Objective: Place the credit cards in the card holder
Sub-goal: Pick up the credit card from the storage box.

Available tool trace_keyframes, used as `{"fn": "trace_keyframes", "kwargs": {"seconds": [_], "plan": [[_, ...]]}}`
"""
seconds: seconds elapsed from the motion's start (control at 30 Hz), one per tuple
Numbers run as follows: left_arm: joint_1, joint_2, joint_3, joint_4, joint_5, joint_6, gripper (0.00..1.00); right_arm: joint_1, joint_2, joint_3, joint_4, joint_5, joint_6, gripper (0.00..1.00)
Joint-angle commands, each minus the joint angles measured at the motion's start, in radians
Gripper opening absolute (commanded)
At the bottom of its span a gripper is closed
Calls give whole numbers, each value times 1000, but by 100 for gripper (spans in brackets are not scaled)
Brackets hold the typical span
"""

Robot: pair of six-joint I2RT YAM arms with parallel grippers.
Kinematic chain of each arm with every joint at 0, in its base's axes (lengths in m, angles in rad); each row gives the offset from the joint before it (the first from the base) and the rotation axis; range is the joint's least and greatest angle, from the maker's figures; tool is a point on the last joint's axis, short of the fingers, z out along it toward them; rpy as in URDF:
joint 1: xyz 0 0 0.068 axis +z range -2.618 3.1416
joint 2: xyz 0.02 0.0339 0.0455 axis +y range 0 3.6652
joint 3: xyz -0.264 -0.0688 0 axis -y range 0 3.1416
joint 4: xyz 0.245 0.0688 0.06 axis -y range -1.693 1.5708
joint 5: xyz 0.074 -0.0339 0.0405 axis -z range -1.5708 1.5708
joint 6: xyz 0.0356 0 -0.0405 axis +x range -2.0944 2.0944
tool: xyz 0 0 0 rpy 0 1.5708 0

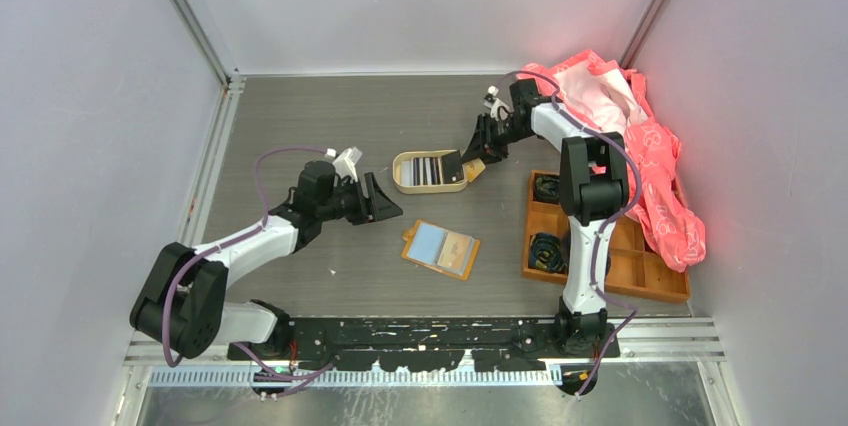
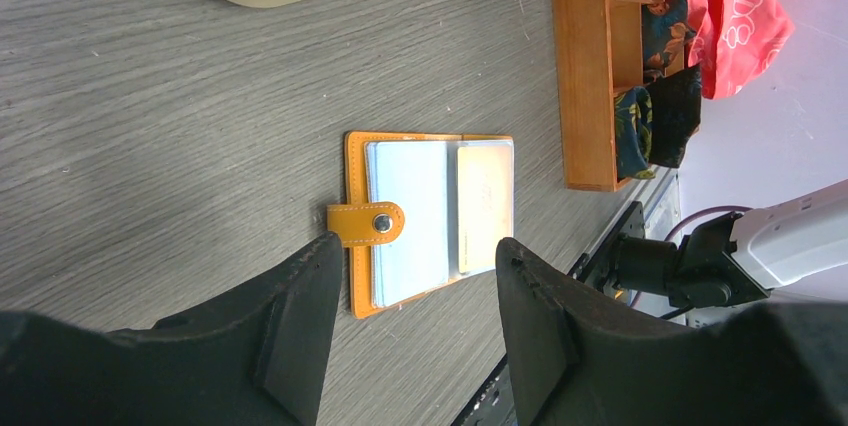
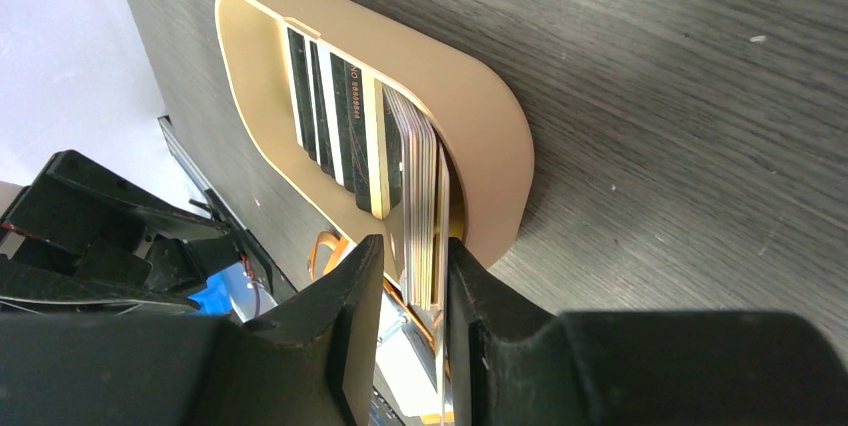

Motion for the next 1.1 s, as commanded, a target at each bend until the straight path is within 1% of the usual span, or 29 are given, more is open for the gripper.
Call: {"fn": "trace_keyframes", "kwargs": {"seconds": [0.0,0.6,0.83,0.93,1.07], "plan": [[6,-35,-1,2,0,17,58,-9,-72,-3,-11,-17,-16,33],[5,-45,-2,-6,-4,20,58,-31,-80,-13,-23,-39,-19,30],[5,-46,5,-10,-2,19,58,-38,-89,-16,-27,-10,-23,13],[6,-51,6,-12,-2,19,58,-38,-101,-20,-30,16,-30,8],[6,-59,7,-15,1,15,58,-48,-130,-31,-27,41,-33,5]]}}
